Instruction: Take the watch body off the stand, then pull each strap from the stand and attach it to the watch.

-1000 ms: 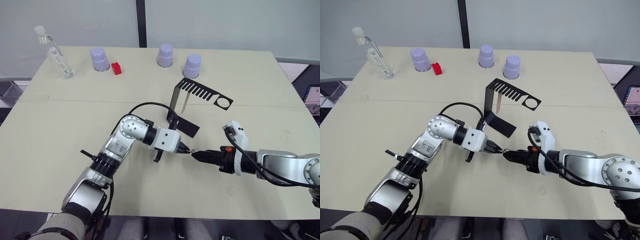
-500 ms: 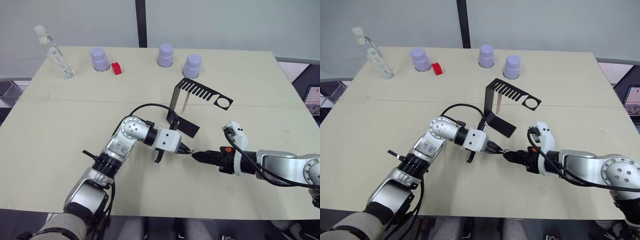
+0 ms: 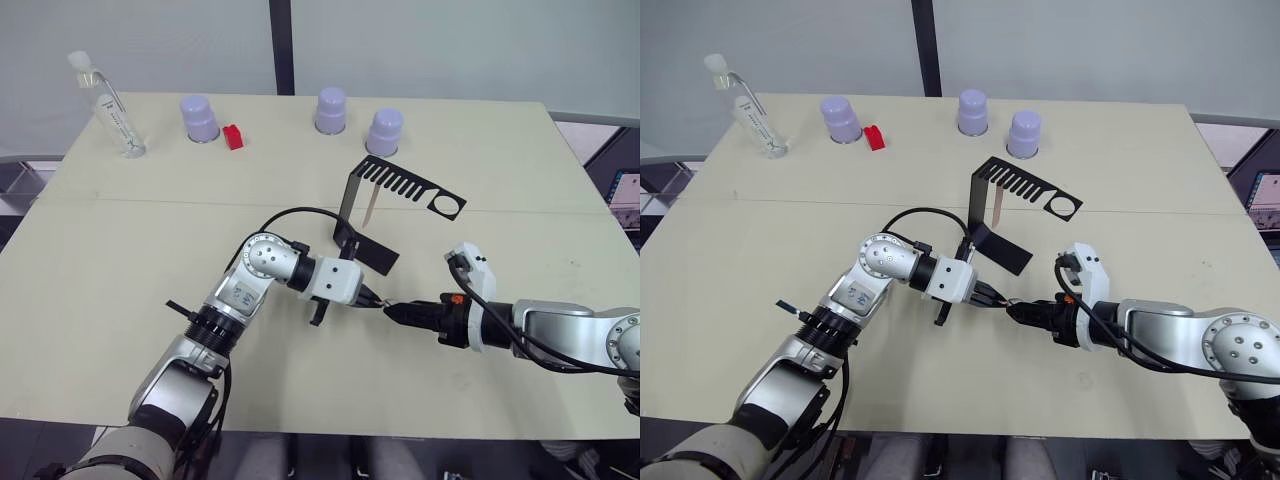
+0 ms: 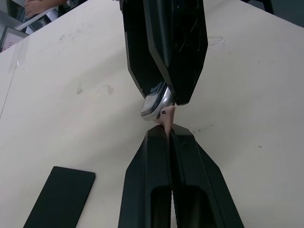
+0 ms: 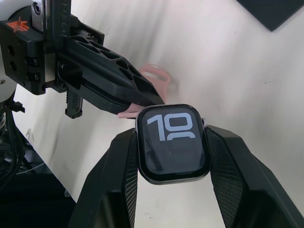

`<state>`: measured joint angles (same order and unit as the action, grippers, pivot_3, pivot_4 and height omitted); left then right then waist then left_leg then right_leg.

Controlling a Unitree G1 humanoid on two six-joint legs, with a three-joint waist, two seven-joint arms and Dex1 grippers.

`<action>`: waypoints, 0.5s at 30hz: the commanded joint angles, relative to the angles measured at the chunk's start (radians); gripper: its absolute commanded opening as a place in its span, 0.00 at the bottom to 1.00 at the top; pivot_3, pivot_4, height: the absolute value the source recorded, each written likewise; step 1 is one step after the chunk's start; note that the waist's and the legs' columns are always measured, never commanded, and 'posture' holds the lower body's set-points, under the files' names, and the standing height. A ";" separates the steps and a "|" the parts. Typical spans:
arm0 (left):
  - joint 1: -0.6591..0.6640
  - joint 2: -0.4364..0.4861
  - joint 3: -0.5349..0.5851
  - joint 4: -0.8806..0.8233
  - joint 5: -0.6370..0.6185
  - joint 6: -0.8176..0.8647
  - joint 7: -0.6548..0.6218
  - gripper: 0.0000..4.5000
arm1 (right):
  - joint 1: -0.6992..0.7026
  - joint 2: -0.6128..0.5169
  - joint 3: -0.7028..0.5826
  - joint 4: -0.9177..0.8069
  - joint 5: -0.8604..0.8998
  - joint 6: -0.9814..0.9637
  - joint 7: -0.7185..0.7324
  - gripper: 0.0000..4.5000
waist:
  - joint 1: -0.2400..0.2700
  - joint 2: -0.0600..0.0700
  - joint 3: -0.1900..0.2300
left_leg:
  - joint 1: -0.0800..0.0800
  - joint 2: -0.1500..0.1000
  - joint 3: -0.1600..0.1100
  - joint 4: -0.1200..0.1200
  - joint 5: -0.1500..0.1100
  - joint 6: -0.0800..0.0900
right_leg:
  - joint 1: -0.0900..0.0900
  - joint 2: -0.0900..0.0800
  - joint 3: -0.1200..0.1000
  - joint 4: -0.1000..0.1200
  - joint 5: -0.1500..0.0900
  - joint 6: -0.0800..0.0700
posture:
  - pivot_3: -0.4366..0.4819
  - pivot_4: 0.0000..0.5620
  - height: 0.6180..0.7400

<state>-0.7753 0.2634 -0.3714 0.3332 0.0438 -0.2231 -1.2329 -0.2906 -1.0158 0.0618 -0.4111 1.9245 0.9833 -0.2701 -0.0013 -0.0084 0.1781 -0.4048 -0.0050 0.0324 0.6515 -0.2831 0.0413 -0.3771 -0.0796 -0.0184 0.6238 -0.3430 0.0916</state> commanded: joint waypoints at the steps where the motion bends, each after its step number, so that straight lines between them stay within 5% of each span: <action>1: -0.045 -0.075 -0.025 -0.028 -0.022 -0.025 0.038 0.00 | -0.029 0.027 0.014 -0.070 0.048 0.000 0.036 0.35 | 0.000 0.000 0.000 | 0.000 0.000 0.000 0.000 0.000 0.000 | 0.000 0.000 0.000 0.000 0.000 0.000 | 0.48 0.27 0.99; 15: -0.049 -0.083 -0.025 -0.019 -0.019 -0.031 0.036 0.00 | -0.035 0.030 0.016 -0.071 0.048 -0.001 0.034 0.35 | 0.000 0.000 0.000 | 0.000 0.000 0.000 0.000 0.000 0.000 | 0.000 0.000 0.000 0.000 0.000 0.000 | 0.48 0.27 0.99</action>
<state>-0.7824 0.2500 -0.3694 0.3575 0.0448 -0.2242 -1.2323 -0.2943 -1.0148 0.0617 -0.4109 1.9220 0.9834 -0.2703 -0.0012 -0.0085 0.1781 -0.4049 -0.0050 0.0325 0.6516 -0.2831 0.0414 -0.3771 -0.0796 -0.0185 0.6238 -0.3430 0.0916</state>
